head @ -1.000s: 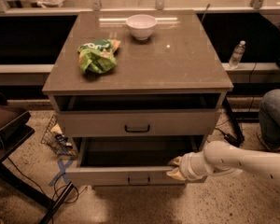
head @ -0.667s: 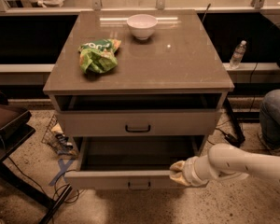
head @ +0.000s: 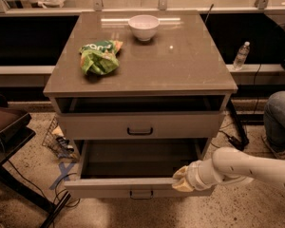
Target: Open middle drawer
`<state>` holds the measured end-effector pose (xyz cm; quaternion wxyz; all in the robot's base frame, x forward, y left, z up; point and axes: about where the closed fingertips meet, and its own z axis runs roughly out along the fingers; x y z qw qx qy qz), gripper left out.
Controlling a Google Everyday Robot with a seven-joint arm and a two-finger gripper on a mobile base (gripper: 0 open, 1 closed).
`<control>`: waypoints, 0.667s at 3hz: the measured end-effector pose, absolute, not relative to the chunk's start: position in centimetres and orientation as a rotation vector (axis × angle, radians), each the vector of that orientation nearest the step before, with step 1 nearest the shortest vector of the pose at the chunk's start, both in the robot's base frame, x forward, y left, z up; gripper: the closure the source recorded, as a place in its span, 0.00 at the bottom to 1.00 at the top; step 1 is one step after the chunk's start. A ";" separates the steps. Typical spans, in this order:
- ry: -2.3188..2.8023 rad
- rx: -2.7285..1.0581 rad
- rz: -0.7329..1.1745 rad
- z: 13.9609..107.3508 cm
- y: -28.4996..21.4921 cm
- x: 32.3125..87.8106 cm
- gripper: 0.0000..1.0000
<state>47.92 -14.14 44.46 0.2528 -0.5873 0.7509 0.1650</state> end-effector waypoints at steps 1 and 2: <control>2.041 -1.599 0.452 44.4 -14.0 47.9 0.29; 2.039 -1.602 0.458 44.2 -13.8 47.8 0.00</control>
Offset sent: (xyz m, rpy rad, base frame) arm -0.0006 0.0015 -0.0009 0.0012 0.0021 0.0026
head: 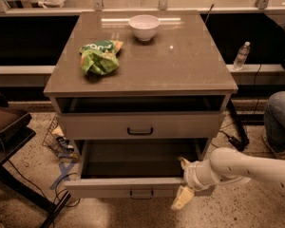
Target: Open middle drawer
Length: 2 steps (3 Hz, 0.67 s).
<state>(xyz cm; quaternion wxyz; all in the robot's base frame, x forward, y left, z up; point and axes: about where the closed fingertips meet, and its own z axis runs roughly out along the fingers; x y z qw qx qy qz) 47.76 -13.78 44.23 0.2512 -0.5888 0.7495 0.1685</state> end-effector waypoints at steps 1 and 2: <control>2.039 -1.603 0.460 44.2 -13.7 47.7 0.03; 2.039 -1.605 0.463 44.1 -13.6 47.7 0.25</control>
Offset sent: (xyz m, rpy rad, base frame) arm 0.0000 0.0000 0.0000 0.0000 0.0000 0.0000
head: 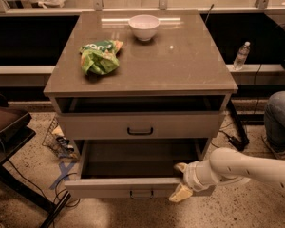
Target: Open middle drawer
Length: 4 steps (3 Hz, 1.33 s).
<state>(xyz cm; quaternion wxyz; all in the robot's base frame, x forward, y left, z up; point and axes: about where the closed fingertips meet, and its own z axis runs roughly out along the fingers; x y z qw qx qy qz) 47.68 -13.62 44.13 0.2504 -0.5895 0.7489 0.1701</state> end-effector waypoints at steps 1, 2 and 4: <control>2.110 -1.597 0.428 45.1 -14.2 45.7 0.49; 2.242 -1.604 0.304 47.6 -15.8 43.1 0.72; 2.383 -1.617 0.212 51.7 -15.5 37.3 1.00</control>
Offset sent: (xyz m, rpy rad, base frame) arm -0.1622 -0.0335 0.1024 -0.4272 0.2251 -0.1987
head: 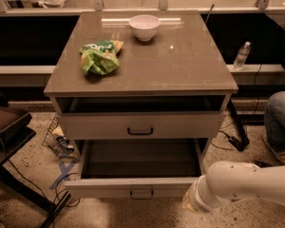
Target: Open middle drawer
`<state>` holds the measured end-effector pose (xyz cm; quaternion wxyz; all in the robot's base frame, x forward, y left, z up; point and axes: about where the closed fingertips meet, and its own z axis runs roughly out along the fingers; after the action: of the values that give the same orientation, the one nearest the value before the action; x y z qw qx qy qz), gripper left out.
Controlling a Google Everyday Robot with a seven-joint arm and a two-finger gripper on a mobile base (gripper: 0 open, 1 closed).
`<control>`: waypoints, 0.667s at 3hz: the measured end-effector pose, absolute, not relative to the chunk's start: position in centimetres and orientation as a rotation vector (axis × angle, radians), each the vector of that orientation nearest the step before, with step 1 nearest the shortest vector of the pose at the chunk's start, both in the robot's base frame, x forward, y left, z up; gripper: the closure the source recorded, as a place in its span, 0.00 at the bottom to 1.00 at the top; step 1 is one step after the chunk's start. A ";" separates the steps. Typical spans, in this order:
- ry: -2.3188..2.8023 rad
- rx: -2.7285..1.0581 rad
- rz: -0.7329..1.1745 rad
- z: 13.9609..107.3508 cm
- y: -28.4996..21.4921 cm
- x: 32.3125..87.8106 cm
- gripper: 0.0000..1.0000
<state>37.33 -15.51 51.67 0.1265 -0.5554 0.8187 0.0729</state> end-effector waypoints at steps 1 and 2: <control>2.330 -1.648 0.193 51.4 -15.7 39.4 1.00; 2.232 -1.696 0.163 50.9 -15.9 44.1 1.00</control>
Offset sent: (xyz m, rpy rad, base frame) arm 0.1357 -0.0019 -0.0078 0.0315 -0.1927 0.1719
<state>44.07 -15.88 50.91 0.1657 -0.5956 0.7839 0.0572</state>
